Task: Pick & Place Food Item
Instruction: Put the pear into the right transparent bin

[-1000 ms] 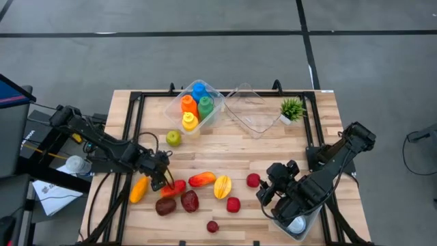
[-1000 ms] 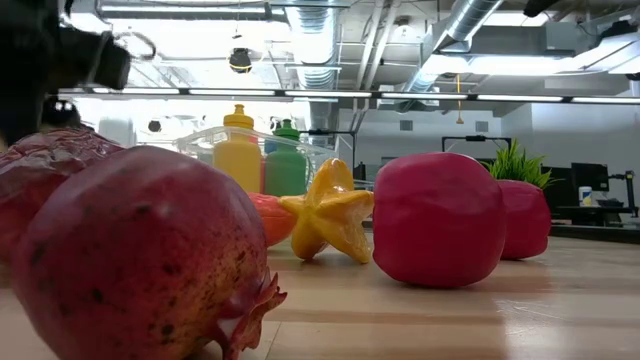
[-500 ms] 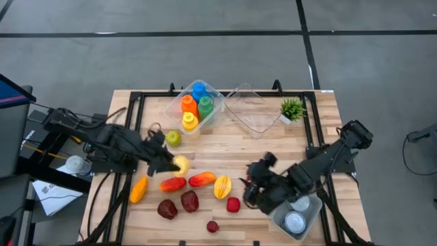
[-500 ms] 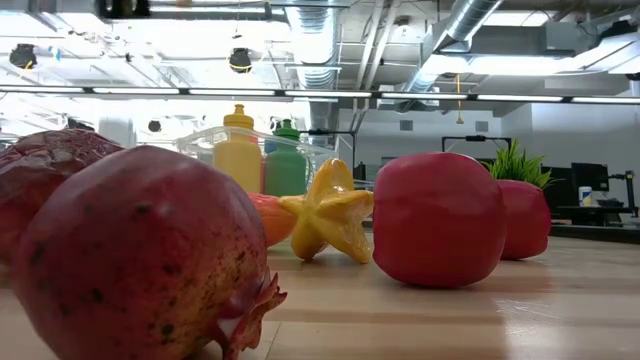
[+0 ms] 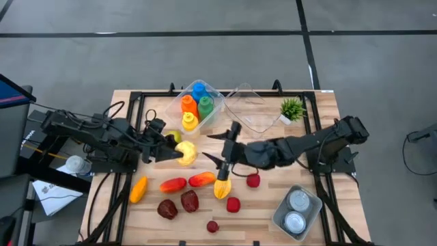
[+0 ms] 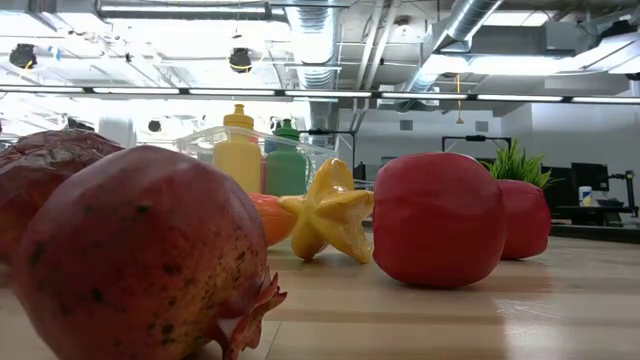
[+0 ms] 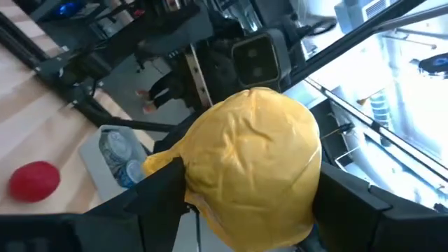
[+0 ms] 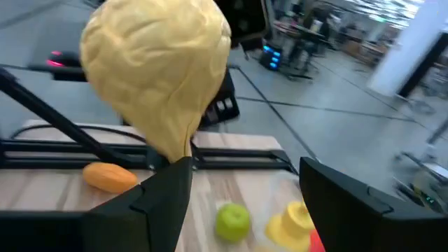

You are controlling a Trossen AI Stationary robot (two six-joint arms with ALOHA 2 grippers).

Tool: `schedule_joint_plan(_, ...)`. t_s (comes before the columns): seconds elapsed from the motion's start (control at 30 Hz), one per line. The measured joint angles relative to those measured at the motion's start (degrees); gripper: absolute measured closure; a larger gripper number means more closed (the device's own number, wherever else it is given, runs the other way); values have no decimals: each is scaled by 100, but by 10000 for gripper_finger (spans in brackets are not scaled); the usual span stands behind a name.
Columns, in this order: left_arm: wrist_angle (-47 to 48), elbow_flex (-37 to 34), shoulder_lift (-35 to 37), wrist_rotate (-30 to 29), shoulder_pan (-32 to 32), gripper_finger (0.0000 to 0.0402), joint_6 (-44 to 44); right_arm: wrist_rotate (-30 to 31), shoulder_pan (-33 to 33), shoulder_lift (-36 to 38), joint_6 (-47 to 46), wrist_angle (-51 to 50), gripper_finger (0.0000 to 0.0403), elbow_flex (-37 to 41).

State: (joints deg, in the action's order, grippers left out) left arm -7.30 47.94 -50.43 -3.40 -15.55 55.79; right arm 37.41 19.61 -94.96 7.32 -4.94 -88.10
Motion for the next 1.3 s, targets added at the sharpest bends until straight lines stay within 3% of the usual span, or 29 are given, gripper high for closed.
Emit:
schedule_joint_plan(0.2, -607, -2, -329, 90, 119, 146, 13, -755, -229, 15, 40, 44, 128, -57)
schedule_joint_plan(0.53, -615, -11, -414, 463, 592, 145, 21, -701, -79, 4, 22, -380, 115, -65)
schedule_joint_plan(0.67, -760, 2, -398, 244, 726, 145, -13, -840, 49, -7, 19, -310, 114, -62)
schedule_joint_plan(0.8, -778, 2, -405, 384, 844, 145, -11, -744, 136, 31, 21, -203, 114, -61)
schedule_joint_plan(0.97, -1182, 3, -521, 348, 916, 145, -11, -259, 37, 37, -18, -136, 114, -61)
schedule_joint_plan(1.3, -1844, -2, -1067, 494, 883, 144, 11, -293, -179, -4, -240, 109, 114, -54)
